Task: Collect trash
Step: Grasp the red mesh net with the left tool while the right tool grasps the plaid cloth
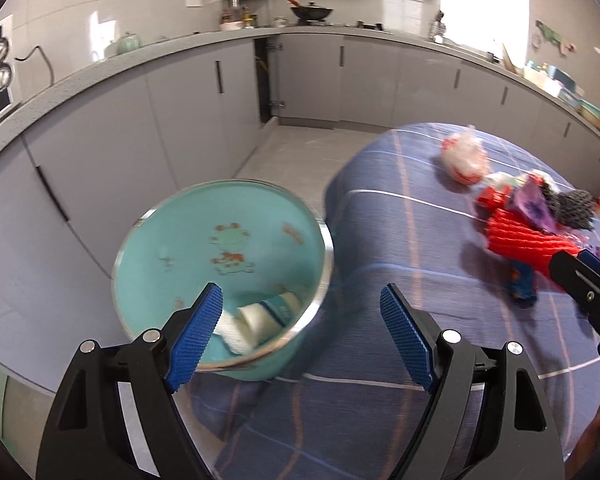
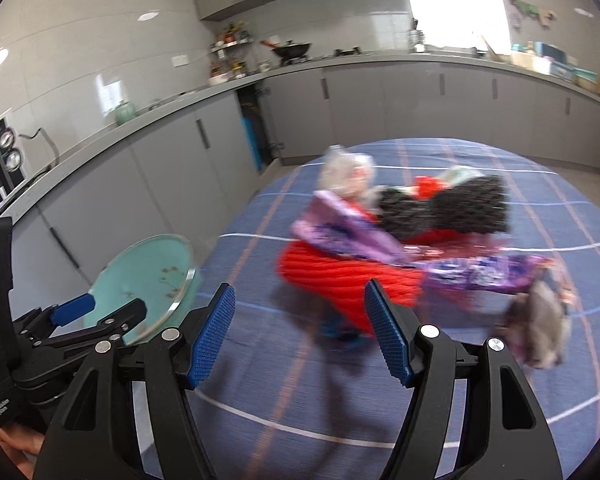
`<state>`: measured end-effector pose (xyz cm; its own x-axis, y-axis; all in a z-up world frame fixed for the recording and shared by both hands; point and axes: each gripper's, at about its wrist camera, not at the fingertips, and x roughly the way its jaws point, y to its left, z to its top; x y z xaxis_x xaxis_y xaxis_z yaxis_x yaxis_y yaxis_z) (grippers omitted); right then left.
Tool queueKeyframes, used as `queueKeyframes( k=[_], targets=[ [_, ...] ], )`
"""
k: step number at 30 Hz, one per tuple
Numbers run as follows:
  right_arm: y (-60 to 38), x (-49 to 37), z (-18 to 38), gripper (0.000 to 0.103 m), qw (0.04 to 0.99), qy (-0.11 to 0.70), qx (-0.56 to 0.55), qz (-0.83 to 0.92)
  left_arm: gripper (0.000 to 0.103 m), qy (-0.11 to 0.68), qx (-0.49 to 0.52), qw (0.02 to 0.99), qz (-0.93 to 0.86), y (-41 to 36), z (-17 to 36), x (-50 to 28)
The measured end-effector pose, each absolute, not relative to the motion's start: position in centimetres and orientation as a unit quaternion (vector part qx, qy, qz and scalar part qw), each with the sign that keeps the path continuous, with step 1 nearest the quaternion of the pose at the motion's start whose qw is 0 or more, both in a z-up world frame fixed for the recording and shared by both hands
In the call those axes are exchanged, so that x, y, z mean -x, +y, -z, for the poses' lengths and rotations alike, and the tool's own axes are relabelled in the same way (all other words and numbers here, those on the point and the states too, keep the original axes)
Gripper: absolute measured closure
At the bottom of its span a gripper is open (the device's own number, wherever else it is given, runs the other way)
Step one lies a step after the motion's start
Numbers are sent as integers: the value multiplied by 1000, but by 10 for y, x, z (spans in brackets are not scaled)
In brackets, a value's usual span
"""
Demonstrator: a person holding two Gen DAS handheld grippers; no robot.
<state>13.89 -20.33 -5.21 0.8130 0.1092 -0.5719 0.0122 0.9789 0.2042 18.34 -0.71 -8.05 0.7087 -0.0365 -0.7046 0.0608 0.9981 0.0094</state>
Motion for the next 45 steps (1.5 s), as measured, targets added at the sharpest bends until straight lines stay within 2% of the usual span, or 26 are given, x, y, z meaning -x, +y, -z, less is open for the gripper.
queueKeyframes(
  k=[23, 25, 27, 30, 33, 34, 36, 37, 38, 41, 42, 43, 45],
  targets=[
    [-328, -84, 60, 36, 937, 291, -131, 144, 23, 359, -40, 918, 163, -124, 67, -179],
    [-333, -89, 64, 34, 934, 300, -131, 146, 22, 362, -36, 916, 170, -133, 67, -181],
    [-335, -91, 68, 27, 931, 307, -135, 146, 17, 365, -31, 914, 173, -141, 66, -183],
    [-339, -96, 77, 26, 926, 319, -148, 137, 13, 360, -21, 916, 173, -149, 64, -184],
    [-339, -101, 83, 27, 923, 330, -149, 131, 13, 362, -25, 916, 170, -160, 64, -187],
    [-340, -102, 86, 30, 921, 334, -153, 128, 13, 364, -25, 916, 170, -163, 65, -187],
    [-341, -104, 89, 55, 918, 343, -156, 120, 13, 369, -16, 913, 174, -169, 67, -189],
    [-341, -104, 91, 61, 918, 346, -157, 115, 13, 373, -11, 911, 175, -172, 68, -191],
    [-342, -103, 91, 74, 918, 346, -159, 109, 13, 375, -9, 910, 175, -175, 69, -193],
    [-340, -97, 85, 83, 923, 337, -154, 103, 15, 375, -19, 912, 166, -183, 72, -196],
    [-340, -94, 83, 85, 925, 333, -154, 103, 23, 377, -22, 911, 166, -184, 75, -198],
    [-340, -93, 81, 86, 925, 331, -154, 103, 34, 381, -20, 909, 170, -184, 77, -199],
    [-343, -88, 77, 92, 927, 323, -157, 106, 45, 392, -14, 903, 177, -179, 82, -201]
  ],
)
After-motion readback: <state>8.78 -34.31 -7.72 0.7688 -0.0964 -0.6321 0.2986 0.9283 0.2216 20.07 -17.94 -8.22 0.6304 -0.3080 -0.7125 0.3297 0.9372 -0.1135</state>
